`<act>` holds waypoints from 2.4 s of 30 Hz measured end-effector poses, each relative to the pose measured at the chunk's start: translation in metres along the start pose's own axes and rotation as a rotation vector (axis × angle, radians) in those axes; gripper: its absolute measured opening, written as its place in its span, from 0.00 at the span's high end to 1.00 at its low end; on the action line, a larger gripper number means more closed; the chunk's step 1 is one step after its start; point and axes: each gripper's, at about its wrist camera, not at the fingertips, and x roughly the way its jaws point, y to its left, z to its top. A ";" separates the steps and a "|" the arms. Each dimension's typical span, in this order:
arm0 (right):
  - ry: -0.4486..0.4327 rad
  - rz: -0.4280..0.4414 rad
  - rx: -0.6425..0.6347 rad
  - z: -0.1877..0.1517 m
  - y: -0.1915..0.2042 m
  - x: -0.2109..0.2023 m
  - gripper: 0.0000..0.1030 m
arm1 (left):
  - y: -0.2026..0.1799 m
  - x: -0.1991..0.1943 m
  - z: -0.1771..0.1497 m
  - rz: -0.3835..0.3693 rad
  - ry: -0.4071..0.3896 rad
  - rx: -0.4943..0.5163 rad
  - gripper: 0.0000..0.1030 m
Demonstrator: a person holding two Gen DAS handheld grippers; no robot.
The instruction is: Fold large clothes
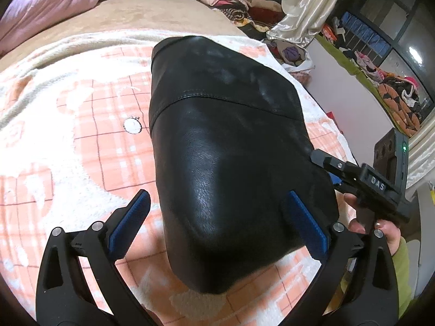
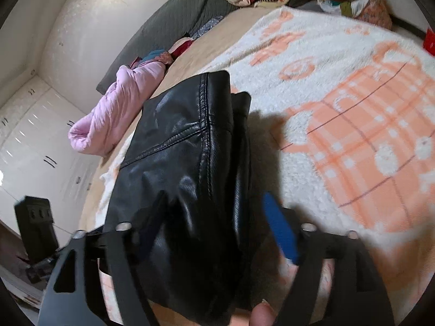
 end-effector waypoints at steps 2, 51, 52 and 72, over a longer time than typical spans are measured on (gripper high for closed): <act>-0.028 -0.025 -0.028 -0.005 0.005 -0.008 0.20 | -0.001 -0.003 -0.001 0.006 -0.004 0.005 0.09; -0.219 -0.182 -0.355 -0.106 0.091 -0.097 0.04 | -0.013 -0.079 -0.070 0.074 -0.187 0.062 0.09; -0.217 -0.185 -0.355 -0.108 0.090 -0.098 0.04 | -0.012 -0.080 -0.072 0.075 -0.187 0.059 0.09; -0.174 -0.280 -0.407 -0.162 0.091 -0.095 0.04 | -0.003 -0.088 -0.113 0.119 -0.184 0.048 0.09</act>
